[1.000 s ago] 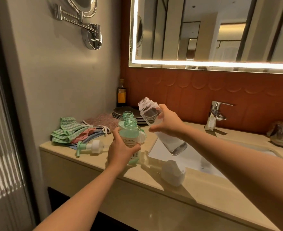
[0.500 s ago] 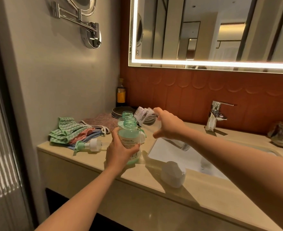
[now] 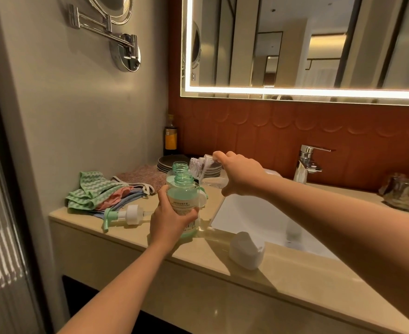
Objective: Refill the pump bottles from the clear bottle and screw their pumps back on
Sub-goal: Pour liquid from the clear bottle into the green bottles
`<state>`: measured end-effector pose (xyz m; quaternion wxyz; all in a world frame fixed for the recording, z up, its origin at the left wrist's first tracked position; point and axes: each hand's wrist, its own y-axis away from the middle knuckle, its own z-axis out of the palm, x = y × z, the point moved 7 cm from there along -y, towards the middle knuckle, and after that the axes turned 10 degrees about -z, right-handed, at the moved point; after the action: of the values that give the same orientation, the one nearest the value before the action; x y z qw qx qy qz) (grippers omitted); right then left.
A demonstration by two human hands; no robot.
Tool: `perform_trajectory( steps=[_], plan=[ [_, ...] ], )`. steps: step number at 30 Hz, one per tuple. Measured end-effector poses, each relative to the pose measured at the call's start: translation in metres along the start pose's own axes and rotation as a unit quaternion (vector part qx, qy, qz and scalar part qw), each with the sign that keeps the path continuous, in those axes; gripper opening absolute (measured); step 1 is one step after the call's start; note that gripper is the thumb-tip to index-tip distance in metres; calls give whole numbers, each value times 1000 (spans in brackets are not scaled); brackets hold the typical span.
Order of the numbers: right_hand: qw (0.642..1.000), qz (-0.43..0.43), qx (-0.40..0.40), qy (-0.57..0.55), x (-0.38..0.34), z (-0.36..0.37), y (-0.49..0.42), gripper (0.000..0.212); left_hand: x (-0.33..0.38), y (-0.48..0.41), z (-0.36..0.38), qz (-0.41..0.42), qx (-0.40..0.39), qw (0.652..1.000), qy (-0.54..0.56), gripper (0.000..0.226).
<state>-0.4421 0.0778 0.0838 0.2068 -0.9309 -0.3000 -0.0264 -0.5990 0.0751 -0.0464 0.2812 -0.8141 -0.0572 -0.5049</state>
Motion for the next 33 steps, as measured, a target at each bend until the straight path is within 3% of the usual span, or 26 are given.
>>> perform_trajectory(
  steps=[33],
  plan=[
    [996, -22, -12, 82, -10, -16, -4, 86, -3, 1, 0, -13, -2, 1000, -8, 89]
  ],
)
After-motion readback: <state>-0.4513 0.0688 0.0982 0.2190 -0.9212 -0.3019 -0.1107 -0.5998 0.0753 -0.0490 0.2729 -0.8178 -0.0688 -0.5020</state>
